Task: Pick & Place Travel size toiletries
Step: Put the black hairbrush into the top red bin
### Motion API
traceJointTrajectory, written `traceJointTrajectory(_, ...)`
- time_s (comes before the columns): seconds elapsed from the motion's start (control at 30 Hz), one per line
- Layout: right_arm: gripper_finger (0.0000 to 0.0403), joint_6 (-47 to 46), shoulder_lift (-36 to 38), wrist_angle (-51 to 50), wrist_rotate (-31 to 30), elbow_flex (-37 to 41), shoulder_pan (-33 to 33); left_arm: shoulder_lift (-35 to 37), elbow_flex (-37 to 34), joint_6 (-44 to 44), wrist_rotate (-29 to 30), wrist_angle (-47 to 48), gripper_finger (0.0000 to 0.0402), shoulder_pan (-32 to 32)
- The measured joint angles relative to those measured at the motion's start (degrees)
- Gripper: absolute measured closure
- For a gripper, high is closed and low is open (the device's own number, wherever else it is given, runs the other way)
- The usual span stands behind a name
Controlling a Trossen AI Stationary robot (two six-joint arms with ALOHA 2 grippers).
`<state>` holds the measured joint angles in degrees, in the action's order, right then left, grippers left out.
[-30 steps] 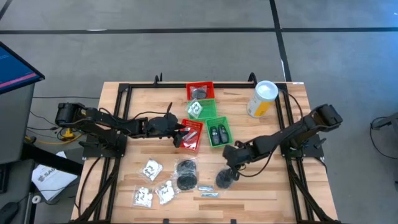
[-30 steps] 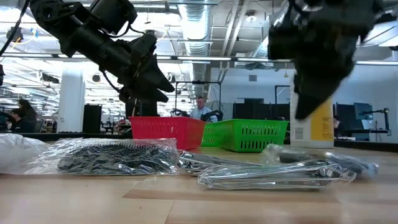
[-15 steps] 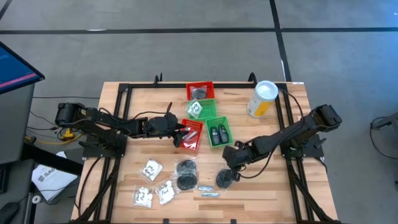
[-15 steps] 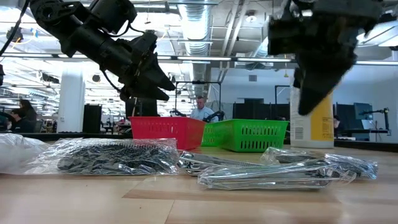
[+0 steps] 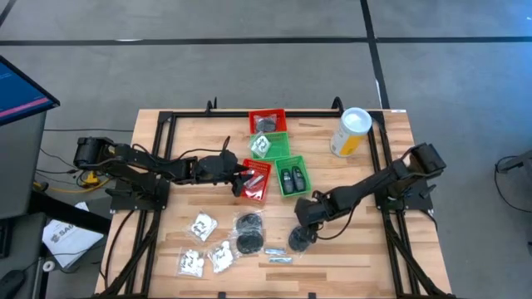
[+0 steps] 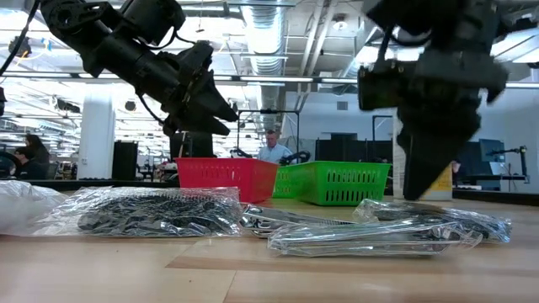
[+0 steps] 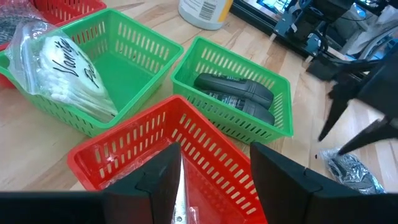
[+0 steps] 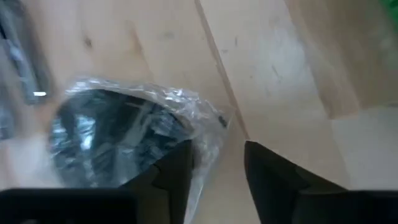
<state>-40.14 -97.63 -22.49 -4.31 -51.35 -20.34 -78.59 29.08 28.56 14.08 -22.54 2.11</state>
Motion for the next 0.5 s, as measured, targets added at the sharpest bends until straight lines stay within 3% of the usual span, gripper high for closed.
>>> traceJointTrajectory(0.27, 0.0214, -0.21, -3.61, 3.49, 2.31, -0.28, 0.87, 0.0, 0.0, 0.0, -0.02, -0.64, 0.0221, -0.02)
traceJointTrajectory(0.5, 0.0201, 0.09, -2.18, 4.33, 3.21, 0.06, 1.65, 0.0, 0.0, 0.0, -0.02, -0.73, 0.0221, 0.0)
